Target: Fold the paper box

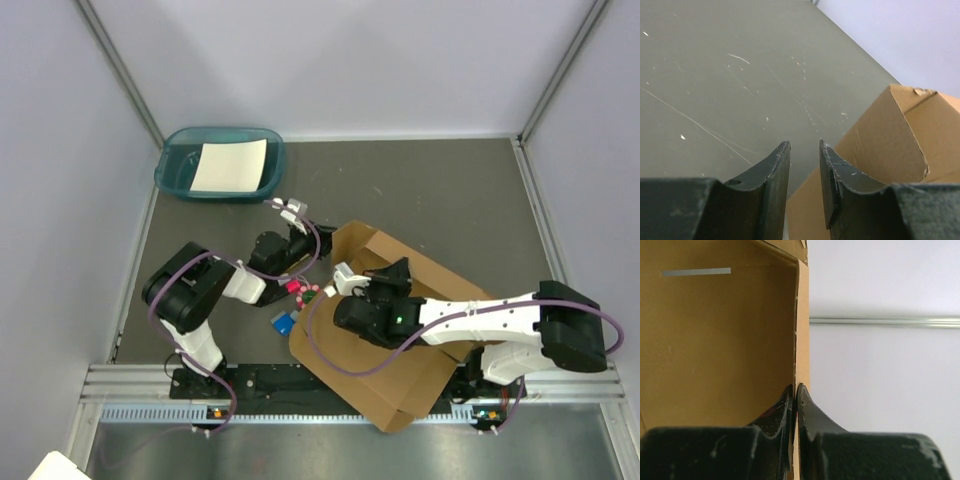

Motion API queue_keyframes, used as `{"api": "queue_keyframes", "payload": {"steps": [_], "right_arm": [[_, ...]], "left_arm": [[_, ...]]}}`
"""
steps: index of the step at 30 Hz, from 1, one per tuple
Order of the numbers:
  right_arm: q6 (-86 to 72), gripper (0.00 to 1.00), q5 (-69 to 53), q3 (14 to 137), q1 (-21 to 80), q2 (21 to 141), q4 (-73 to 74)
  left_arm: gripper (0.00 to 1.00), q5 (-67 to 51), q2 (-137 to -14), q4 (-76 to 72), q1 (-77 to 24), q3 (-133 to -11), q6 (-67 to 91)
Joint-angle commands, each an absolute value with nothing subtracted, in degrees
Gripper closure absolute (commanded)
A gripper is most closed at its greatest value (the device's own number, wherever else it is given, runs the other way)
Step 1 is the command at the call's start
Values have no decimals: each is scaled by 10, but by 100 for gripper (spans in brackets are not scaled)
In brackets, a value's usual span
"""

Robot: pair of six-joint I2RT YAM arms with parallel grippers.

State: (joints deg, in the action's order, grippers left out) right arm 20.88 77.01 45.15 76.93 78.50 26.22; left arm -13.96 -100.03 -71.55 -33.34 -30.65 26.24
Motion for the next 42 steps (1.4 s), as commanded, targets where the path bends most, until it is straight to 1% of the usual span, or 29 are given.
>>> {"api": "queue_keyframes", "payload": {"steps": [1,7,14,17,22,24,27,31,36,39,42], "right_arm": [[142,100,622,446,784,783,280],[137,100,621,450,785,784,287],[131,100,616,453,784,788,289],[128,100,614,454,784,795,289],[124,100,609,454,784,799,290],[124,100,611,454,784,798,290],[125,100,611,454,784,792,290],[124,100,610,454,784,788,289],[122,100,609,454,784,786,289],[121,100,607,454,784,785,288],[121,100,606,454,784,784,287]], "left_arm": [[65,-193,-977,-816,-336,-272,277],[67,-235,-979,-900,-323,-250,326],[65,-286,-998,-918,-320,-288,415],[65,-285,-1008,-952,-322,-289,449],[63,-300,-1008,-955,-335,-295,458],[63,-264,-999,-947,-333,-278,446],[59,-219,-951,-918,-329,-244,404],[56,-205,-903,-849,-330,-222,341],[52,-155,-854,-838,-336,-172,293],[49,-128,-830,-844,-363,-149,235],[47,-104,-817,-815,-398,-143,165]]}}
